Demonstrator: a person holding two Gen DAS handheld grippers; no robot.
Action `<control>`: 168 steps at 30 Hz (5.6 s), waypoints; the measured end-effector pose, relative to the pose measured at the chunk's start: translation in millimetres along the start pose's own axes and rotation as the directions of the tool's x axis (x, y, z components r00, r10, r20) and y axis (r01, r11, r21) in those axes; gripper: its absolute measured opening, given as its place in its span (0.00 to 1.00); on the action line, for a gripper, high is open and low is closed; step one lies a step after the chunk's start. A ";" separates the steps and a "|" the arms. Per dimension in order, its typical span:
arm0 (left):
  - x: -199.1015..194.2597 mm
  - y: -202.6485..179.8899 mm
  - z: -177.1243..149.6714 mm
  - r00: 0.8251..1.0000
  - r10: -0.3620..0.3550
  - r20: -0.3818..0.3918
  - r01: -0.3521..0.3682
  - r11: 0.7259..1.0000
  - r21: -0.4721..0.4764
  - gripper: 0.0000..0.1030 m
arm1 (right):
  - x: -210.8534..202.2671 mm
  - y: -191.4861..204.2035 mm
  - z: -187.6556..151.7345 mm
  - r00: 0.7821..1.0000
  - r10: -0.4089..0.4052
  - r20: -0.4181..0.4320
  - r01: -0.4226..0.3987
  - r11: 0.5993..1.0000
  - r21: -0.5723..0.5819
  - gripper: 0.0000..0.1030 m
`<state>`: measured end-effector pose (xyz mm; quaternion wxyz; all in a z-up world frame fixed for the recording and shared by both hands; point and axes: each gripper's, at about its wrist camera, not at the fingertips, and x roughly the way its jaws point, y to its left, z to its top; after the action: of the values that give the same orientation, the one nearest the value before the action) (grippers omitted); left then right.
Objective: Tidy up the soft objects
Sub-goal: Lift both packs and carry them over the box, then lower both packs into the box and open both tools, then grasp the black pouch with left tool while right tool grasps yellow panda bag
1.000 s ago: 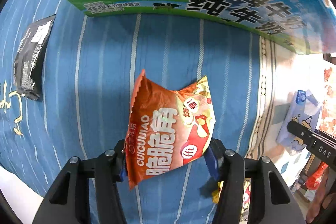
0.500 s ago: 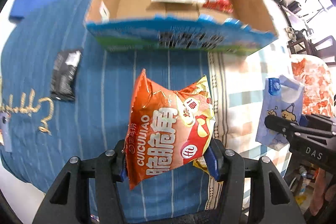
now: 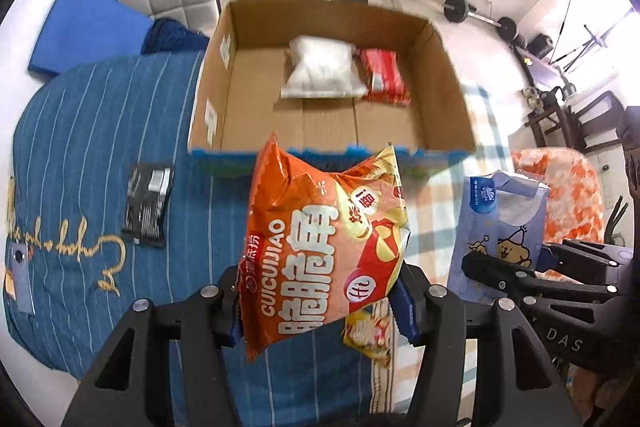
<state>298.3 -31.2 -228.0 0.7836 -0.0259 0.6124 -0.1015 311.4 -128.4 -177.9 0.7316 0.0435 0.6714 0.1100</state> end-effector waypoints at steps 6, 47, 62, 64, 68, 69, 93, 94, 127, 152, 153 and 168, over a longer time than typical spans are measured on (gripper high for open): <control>-13.6 1.5 43.1 0.999 -0.028 0.037 0.027 1.000 0.013 0.52 | -30.7 0.5 43.0 0.998 -0.007 0.069 0.007 1.000 -0.001 0.38; 206.1 74.3 252.8 0.945 0.023 -0.327 -0.047 0.997 -0.066 0.56 | 193.7 -39.7 201.7 0.947 -0.182 -0.266 0.167 0.983 -0.077 0.61; 156.3 81.6 241.7 0.971 0.017 -0.237 -0.041 0.994 -0.098 0.85 | 153.3 -41.2 188.3 0.964 -0.186 -0.192 0.185 0.982 -0.025 0.85; 146.2 79.7 233.0 0.977 0.013 -0.213 -0.034 0.994 -0.099 0.91 | 142.8 -42.8 181.9 0.971 -0.175 -0.166 0.176 0.984 -0.011 0.91; 124.4 74.0 210.7 0.986 0.039 -0.162 -0.054 0.995 -0.089 0.99 | 130.3 -43.3 168.5 0.977 -0.176 -0.118 0.179 0.984 0.010 0.91; 120.1 72.8 206.7 0.988 0.044 -0.147 -0.057 0.994 -0.089 0.99 | 125.7 -39.7 167.0 0.978 -0.178 -0.108 0.180 0.984 0.011 0.91; -8.7 19.0 107.9 0.977 0.118 0.178 -0.115 0.993 -0.029 0.99 | -7.5 -21.0 84.7 0.962 -0.168 0.214 0.153 0.985 0.084 0.91; -12.2 18.7 106.4 0.976 0.114 0.188 -0.112 0.993 -0.025 0.99 | -11.3 -20.4 81.5 0.961 -0.168 0.221 0.151 0.984 0.092 0.91; 88.8 243.5 -34.7 0.942 0.207 -0.265 -0.268 0.938 -0.219 0.99 | 212.7 -21.1 -115.5 0.951 0.089 -0.295 0.093 0.830 0.550 0.69; 176.9 242.5 11.7 0.925 0.173 -0.339 -0.218 0.971 -0.098 0.53 | 198.7 -4.5 -73.4 0.975 -0.048 -0.216 0.141 0.886 0.442 0.62; 173.6 238.8 5.6 0.925 0.176 -0.336 -0.219 0.971 -0.092 0.53 | 197.0 -6.4 -73.3 0.975 -0.049 -0.215 0.140 0.890 0.434 0.62; 145.9 116.6 -110.9 0.923 0.107 -0.370 -0.123 0.992 -0.019 0.53 | 194.0 -16.1 -114.1 0.959 -0.123 -0.255 0.192 0.944 0.269 0.61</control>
<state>239.6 64.3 -414.1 0.6586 0.0132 0.7510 -0.0455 214.2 -111.1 -380.9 0.6391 0.0832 0.7633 -0.0447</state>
